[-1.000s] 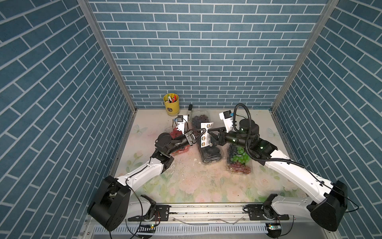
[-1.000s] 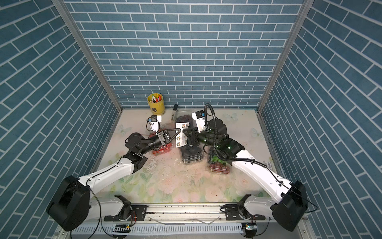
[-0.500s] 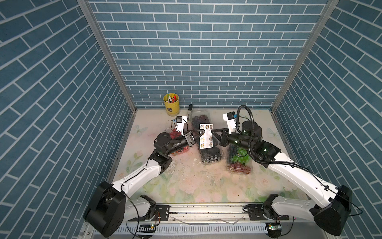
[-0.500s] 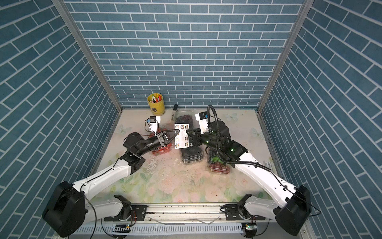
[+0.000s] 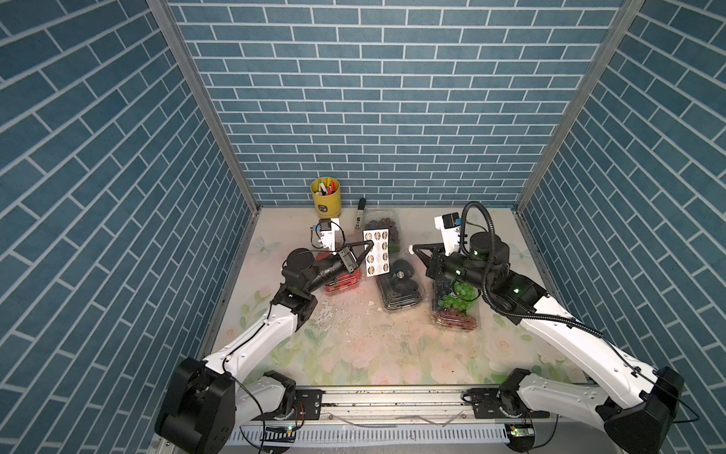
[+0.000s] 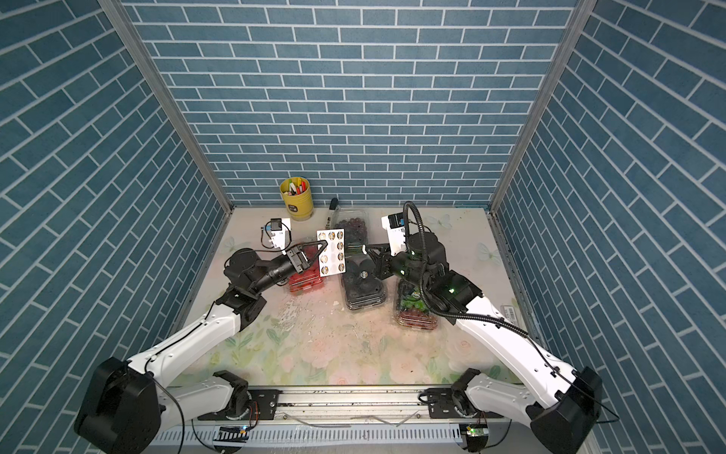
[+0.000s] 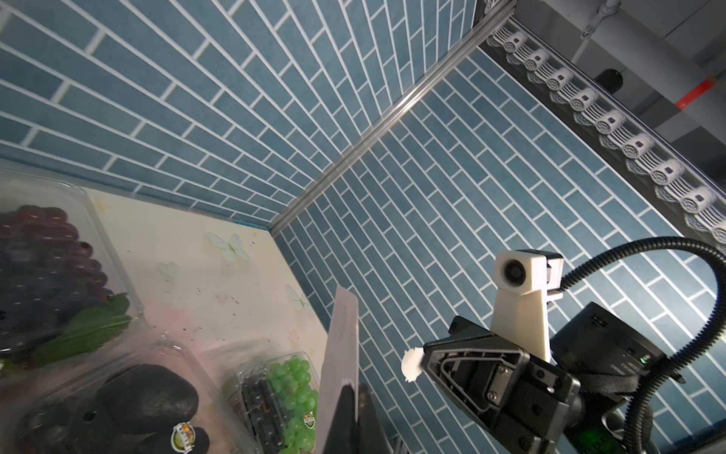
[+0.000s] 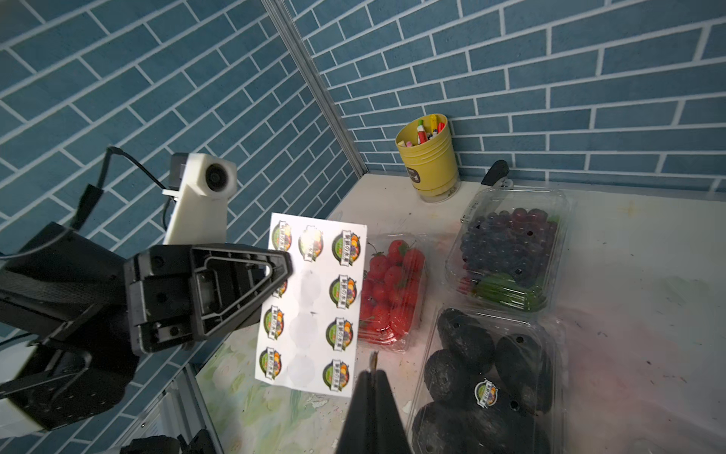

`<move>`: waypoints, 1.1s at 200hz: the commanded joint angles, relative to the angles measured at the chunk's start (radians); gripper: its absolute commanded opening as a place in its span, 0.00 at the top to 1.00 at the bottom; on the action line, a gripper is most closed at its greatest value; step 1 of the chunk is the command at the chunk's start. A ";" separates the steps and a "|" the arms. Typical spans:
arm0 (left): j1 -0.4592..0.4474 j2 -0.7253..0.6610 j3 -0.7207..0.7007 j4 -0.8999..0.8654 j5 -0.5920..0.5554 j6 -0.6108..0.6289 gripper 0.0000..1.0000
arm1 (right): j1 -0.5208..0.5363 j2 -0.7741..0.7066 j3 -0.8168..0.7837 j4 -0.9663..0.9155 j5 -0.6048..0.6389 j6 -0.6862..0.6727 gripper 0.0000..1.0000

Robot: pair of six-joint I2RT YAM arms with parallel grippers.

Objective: Label fruit boxes
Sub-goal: Stick the label on the fruit box.

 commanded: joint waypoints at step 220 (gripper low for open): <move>0.111 -0.303 -0.026 -0.543 -0.157 0.231 1.00 | -0.133 1.057 0.877 -0.200 0.214 -0.319 1.00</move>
